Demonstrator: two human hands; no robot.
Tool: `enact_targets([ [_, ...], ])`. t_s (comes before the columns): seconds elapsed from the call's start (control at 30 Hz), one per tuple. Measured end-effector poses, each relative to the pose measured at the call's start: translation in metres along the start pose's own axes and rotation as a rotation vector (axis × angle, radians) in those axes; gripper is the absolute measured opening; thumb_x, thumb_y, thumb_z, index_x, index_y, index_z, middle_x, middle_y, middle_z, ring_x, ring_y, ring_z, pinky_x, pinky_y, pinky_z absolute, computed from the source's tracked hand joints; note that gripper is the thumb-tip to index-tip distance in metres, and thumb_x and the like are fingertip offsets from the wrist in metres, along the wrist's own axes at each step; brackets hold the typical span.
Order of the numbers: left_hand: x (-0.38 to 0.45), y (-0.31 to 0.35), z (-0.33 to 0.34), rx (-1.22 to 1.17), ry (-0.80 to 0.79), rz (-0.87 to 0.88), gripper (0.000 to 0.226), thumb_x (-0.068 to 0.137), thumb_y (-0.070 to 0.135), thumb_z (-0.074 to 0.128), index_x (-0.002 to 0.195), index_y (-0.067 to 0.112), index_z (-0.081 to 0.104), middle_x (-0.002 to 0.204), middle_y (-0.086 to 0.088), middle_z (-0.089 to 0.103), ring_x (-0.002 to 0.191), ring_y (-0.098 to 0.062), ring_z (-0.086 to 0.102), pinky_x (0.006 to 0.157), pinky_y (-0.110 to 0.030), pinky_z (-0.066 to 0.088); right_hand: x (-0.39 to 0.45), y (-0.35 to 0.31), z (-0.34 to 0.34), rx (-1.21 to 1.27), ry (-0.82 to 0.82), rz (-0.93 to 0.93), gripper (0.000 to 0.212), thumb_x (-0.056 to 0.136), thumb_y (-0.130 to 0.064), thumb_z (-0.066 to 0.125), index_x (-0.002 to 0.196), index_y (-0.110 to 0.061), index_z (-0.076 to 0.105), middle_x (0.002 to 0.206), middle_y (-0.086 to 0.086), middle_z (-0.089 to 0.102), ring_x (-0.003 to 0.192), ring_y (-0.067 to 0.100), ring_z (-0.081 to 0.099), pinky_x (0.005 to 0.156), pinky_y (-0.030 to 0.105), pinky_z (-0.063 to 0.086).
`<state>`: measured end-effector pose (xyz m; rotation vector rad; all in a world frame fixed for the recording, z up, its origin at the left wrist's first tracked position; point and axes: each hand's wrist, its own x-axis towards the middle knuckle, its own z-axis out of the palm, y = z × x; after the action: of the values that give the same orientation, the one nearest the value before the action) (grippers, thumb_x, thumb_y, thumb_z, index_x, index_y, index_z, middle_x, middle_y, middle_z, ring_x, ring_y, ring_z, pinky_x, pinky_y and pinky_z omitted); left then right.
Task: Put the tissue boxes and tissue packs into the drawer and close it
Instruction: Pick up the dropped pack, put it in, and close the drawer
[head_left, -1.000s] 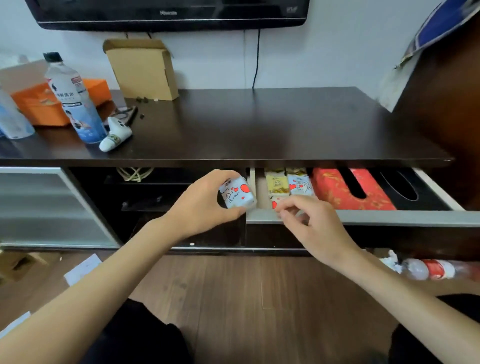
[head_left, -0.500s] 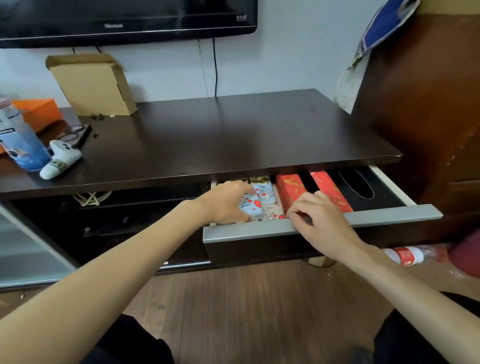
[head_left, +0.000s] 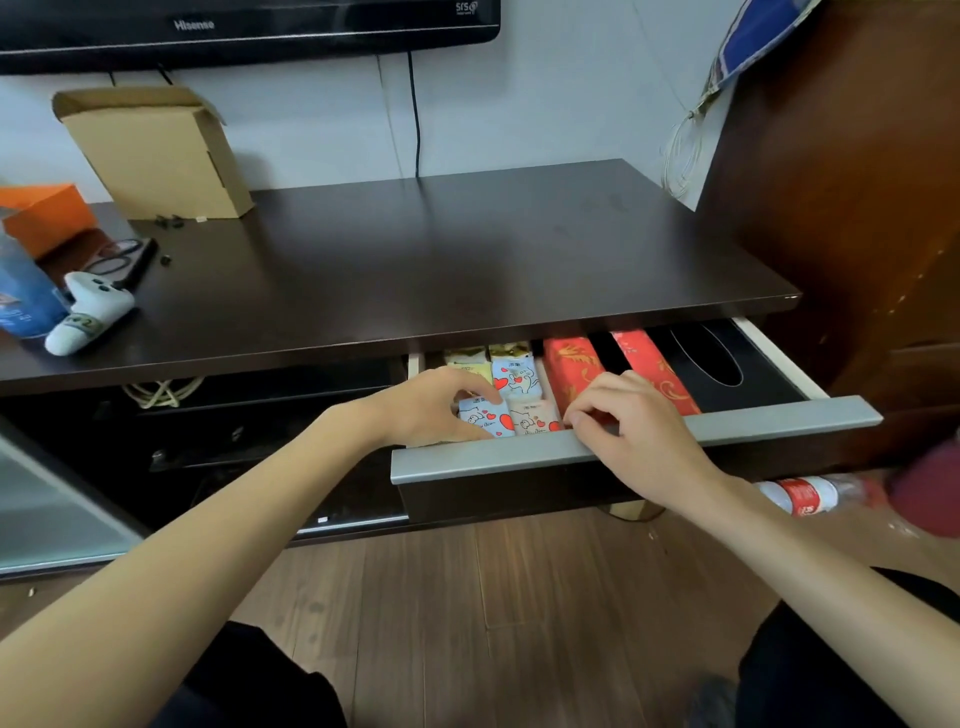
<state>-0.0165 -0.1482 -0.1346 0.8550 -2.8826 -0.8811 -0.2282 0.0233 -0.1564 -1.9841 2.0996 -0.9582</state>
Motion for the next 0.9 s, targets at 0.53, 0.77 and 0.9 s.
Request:
enact_targets([
  [0.53, -0.071, 0.036, 0.036, 0.129, 0.337, -0.103, 0.043, 0.083, 0.039, 0.078, 0.123, 0.034, 0.065, 0.126, 0.009, 0.065, 0.112, -0.011, 0.059, 0.088, -0.037, 0.056, -0.022, 0.031, -0.041, -0.113, -0.158, -0.129, 0.053, 0.081, -0.066, 0.066, 0.120, -0.030, 0.066, 0.120, -0.020, 0.056, 0.115, 0.003, 0.051, 0.090, 0.029, 0.050],
  [0.77, -0.067, 0.033, 0.045, 0.209, 0.499, -0.132, 0.041, 0.082, 0.044, 0.077, 0.120, 0.033, 0.068, 0.126, 0.009, 0.068, 0.113, -0.016, 0.061, 0.081, -0.036, 0.055, -0.019, 0.040, -0.042, -0.203, -0.022, -0.085, 0.033, 0.082, -0.046, 0.081, 0.107, -0.026, 0.074, 0.107, -0.013, 0.067, 0.101, 0.007, 0.060, 0.074, 0.014, 0.039],
  [0.9, -0.055, 0.028, 0.040, 0.265, 0.563, -0.123, 0.039, 0.084, 0.043, 0.075, 0.121, 0.031, 0.067, 0.125, 0.006, 0.068, 0.113, -0.019, 0.062, 0.082, -0.039, 0.053, -0.006, 0.039, -0.035, -0.233, 0.033, -0.076, 0.029, 0.083, -0.040, 0.083, 0.104, -0.022, 0.075, 0.107, -0.008, 0.069, 0.101, 0.009, 0.060, 0.073, 0.011, 0.036],
])
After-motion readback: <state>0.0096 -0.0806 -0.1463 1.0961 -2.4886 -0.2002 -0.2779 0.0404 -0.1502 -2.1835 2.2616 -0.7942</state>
